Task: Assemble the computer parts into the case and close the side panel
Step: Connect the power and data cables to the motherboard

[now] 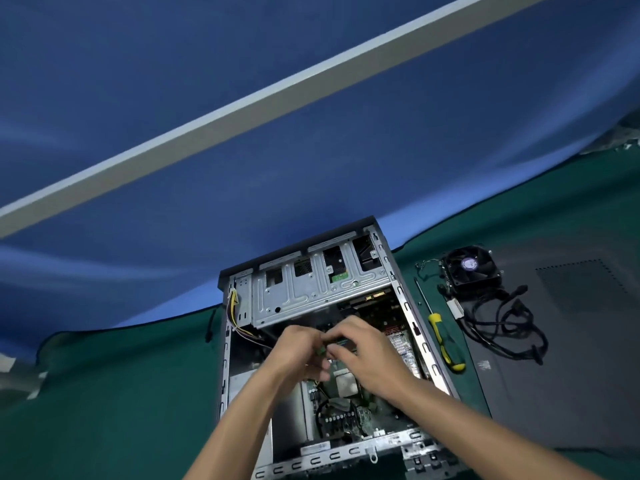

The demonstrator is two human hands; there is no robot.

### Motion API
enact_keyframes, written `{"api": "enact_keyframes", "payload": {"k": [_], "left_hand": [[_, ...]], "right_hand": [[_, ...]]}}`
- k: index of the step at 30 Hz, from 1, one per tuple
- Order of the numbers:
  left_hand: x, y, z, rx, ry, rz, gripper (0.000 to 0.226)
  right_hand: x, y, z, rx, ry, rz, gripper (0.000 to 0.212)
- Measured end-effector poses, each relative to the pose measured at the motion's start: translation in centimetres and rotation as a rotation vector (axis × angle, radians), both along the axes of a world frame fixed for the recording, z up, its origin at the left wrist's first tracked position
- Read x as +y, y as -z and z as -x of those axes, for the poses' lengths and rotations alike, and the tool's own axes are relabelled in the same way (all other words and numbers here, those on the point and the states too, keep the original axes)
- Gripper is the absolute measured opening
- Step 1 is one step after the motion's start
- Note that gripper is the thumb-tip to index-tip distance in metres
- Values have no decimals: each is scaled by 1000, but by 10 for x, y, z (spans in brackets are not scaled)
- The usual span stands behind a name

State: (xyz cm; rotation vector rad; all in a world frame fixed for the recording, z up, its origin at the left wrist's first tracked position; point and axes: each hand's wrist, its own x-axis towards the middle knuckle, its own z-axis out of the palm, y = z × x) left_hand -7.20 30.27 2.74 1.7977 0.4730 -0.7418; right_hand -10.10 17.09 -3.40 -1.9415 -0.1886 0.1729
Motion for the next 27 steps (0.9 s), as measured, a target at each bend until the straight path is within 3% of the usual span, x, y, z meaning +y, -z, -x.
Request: {"api": "enact_keyframes", "payload": {"k": [5,10,13,17,27], "left_hand": [[8,0,4,11,-36,7,32],[15,-5,1,-19,-154,131,27],[22,-5,0,-38,-71,122,24],[25,-2,0,-99,126,-47,15],[34,20,-8,-227,35,-22,16]], "right_hand": [[5,12,0,58,-62,50,17],[7,19,-3,49,90,-90,16],[8,21,-2,84,170,-158,28],[13,27,-2,91,169,-135,34],[31,35,-10,140,181,-242,35]]}}
